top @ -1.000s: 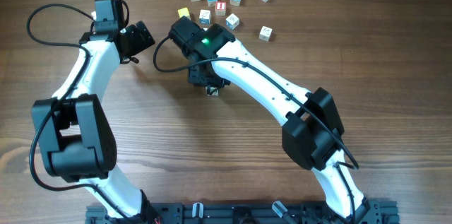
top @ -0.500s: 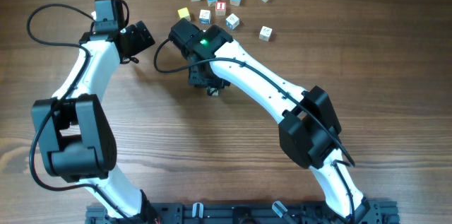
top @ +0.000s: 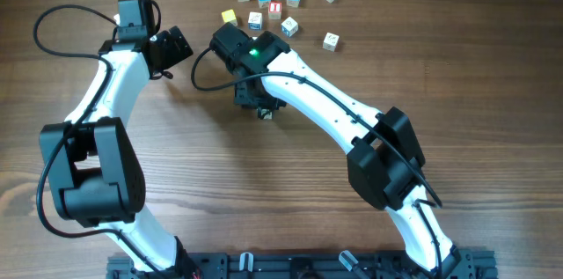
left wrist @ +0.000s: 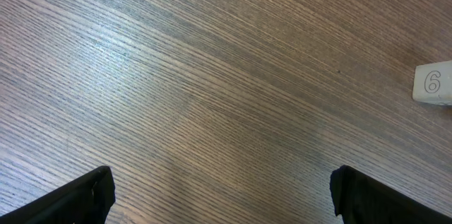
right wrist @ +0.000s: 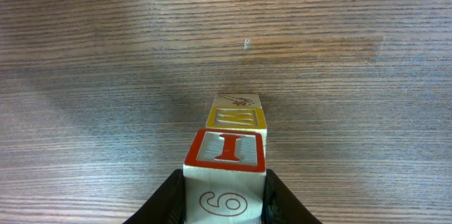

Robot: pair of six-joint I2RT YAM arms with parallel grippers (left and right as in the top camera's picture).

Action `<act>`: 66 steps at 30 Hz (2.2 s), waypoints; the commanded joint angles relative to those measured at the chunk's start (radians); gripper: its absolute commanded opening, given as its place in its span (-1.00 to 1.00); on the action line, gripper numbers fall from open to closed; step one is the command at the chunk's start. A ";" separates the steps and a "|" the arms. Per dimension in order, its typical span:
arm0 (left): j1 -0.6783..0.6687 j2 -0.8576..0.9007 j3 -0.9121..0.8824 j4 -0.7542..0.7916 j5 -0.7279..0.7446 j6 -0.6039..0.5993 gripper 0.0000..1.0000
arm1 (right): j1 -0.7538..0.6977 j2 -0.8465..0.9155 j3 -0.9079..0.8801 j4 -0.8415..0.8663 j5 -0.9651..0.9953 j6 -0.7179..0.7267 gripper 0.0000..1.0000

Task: Form a tower
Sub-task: 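Lower the red-edged I block onto the stack and align it, then release the block and move the right gripper back to the cluster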

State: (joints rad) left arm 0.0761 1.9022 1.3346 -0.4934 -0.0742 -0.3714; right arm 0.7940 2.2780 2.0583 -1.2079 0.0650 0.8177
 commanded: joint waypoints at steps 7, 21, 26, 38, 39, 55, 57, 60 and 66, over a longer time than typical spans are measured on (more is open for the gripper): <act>0.002 0.009 0.010 0.000 -0.006 0.005 1.00 | -0.012 0.019 -0.005 -0.010 0.025 -0.004 -0.59; 0.002 0.009 0.010 0.000 -0.006 0.005 1.00 | -0.012 0.019 -0.005 -0.014 0.010 -0.007 -0.08; 0.002 0.009 0.010 0.000 -0.006 0.005 1.00 | -0.021 0.019 -0.003 0.021 0.042 -0.054 0.33; 0.002 0.009 0.010 0.000 -0.006 0.005 1.00 | -0.323 0.022 -0.003 0.396 0.052 -0.406 0.52; 0.002 0.009 0.010 0.000 -0.006 0.005 1.00 | -0.357 0.023 -0.005 0.406 0.052 -0.407 0.46; 0.002 0.009 0.010 0.000 -0.006 0.005 1.00 | -0.507 0.030 -0.005 0.539 0.051 -0.503 -0.45; 0.002 0.009 0.010 0.000 -0.006 0.005 1.00 | -0.507 0.049 -0.005 0.550 0.051 -0.503 -0.72; 0.002 0.009 0.010 0.000 -0.006 0.005 1.00 | -0.507 0.109 -0.005 0.562 0.051 -0.503 -0.74; 0.002 0.009 0.010 0.000 -0.006 0.005 1.00 | -0.507 0.179 -0.005 0.531 0.035 -0.501 -0.72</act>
State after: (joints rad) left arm 0.0761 1.9022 1.3346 -0.4934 -0.0742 -0.3714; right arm 0.2897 2.4344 2.0544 -0.6659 0.1017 0.3157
